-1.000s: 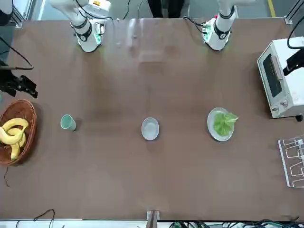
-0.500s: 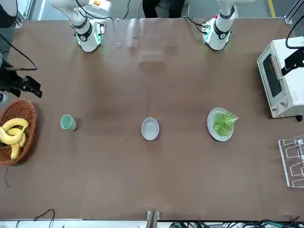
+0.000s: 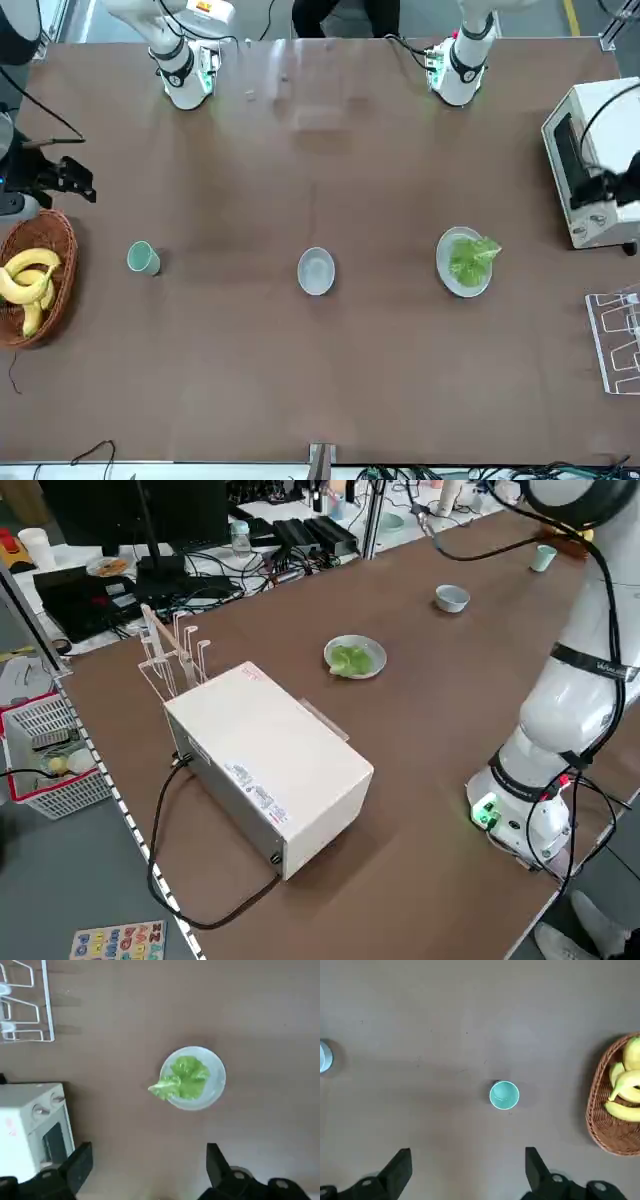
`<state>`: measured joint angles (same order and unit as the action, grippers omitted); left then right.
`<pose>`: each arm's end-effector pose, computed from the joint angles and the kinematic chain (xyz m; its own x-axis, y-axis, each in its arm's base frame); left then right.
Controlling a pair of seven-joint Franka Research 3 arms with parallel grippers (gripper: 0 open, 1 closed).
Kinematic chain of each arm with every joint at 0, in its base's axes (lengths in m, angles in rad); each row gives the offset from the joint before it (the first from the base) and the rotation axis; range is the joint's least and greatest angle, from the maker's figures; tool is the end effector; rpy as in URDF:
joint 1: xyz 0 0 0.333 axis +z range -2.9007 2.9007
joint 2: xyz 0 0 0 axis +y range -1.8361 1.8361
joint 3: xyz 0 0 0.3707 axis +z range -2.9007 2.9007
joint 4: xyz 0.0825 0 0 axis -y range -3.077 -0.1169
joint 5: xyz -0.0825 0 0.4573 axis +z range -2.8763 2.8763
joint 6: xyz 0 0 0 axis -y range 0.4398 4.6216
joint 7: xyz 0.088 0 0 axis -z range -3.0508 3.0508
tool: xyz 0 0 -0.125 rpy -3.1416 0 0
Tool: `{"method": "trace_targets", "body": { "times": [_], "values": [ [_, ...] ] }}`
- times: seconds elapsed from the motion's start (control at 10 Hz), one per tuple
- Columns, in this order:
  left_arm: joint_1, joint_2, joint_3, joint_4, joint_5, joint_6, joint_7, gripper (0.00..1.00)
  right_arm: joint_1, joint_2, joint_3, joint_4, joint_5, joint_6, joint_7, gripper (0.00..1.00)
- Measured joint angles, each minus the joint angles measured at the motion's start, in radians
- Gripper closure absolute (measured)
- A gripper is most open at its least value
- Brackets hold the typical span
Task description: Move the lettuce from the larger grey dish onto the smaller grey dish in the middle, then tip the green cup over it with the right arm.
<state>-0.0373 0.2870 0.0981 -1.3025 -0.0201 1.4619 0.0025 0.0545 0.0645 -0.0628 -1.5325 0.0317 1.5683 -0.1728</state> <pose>0.7133 0.0303 0.6047 0.9905 0.0551 -0.1260 0.0547 -0.9985 -0.0073 0.6499 -0.0001 0.6408 0.9862 0.1638 -0.0234 0.1630 -0.9861 -0.0321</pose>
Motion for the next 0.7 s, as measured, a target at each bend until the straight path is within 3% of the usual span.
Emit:
{"method": "trace_targets", "body": {
  "times": [0.2,0.4,0.7],
  "values": [
    [-0.002,0.042,-0.004,-0.077,0.0,0.137,-0.089,0.0,-0.02,0.0,-0.002,0.0,0.047,-0.01,-0.144,0.0],
    [-0.004,0.029,-0.016,-0.23,-0.001,0.3,-0.158,0.0,-0.058,-0.002,-0.005,-0.011,0.137,-0.011,-0.376,0.0],
    [-0.002,0.011,-0.016,-0.336,-0.002,0.375,-0.299,0.02,-0.185,0.0,-0.013,-0.094,0.323,0.017,-0.881,0.0]
  ]
}}
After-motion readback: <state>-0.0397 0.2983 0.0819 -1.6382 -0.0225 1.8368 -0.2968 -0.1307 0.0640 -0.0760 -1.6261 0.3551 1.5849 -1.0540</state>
